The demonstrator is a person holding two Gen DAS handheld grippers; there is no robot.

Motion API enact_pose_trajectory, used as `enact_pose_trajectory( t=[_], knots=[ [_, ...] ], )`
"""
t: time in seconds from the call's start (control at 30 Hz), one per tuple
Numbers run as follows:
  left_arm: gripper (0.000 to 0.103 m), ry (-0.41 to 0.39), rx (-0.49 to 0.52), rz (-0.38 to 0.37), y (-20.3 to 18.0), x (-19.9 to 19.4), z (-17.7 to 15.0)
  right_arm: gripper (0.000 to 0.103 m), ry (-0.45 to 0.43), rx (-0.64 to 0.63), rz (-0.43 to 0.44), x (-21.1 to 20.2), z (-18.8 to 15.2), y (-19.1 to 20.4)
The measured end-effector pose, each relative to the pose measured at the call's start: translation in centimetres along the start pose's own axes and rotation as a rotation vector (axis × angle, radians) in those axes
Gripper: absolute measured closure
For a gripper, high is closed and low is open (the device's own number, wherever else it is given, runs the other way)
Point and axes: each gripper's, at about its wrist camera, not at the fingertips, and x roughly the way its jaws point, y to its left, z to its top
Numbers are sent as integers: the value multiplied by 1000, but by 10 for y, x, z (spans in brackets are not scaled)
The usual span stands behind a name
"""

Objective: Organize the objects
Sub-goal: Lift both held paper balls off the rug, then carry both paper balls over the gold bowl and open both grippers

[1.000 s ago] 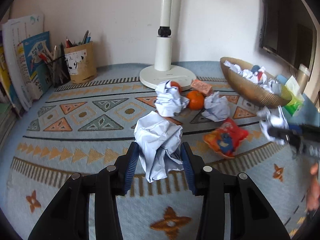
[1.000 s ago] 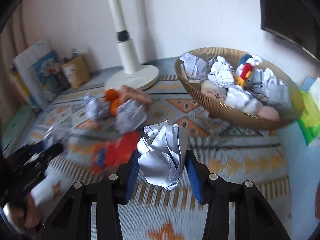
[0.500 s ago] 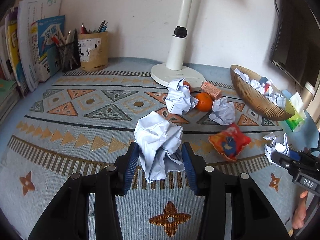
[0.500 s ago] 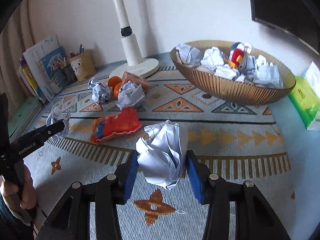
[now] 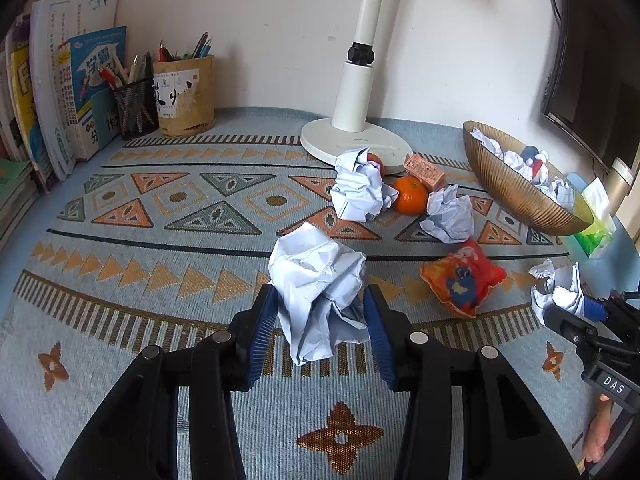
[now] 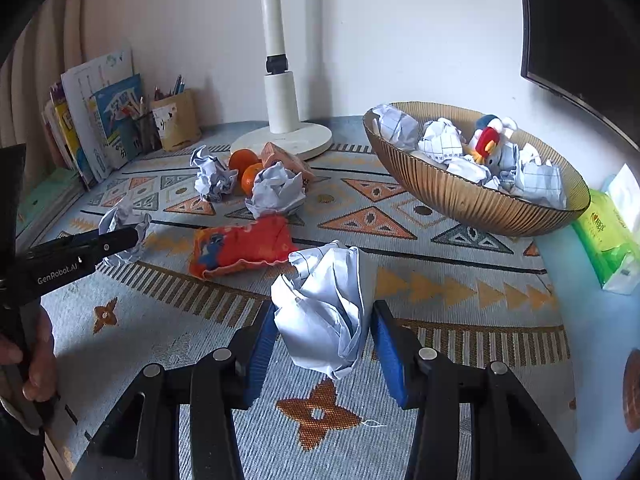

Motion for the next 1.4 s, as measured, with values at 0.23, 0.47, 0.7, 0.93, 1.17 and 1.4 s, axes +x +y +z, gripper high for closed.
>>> enact_pose_trajectory(
  t=[0.23,0.47,0.7,0.93,1.17,1.4],
  knots=[
    [60,3,0,-3,0,0,0,58,1,-3,-1,0,0,1],
    [60,-3,8,-1,-2,0,0,58,-13,3,2,-1,-1,-1],
    [62,-1,82,-31,-33,-9,2,58,-76,101,73,-25,0,-25],
    [62,-33,140,-252,-116,-20,61,58,-229,179,-2,-85,42,-85],
    [53,-36,228,-340,-211,23,126,57,-265,325,-125,-73,100,-147],
    [26,5,146,-307,-201,48,132,29,-198,351,-146,-48,105,-173]
  ],
)
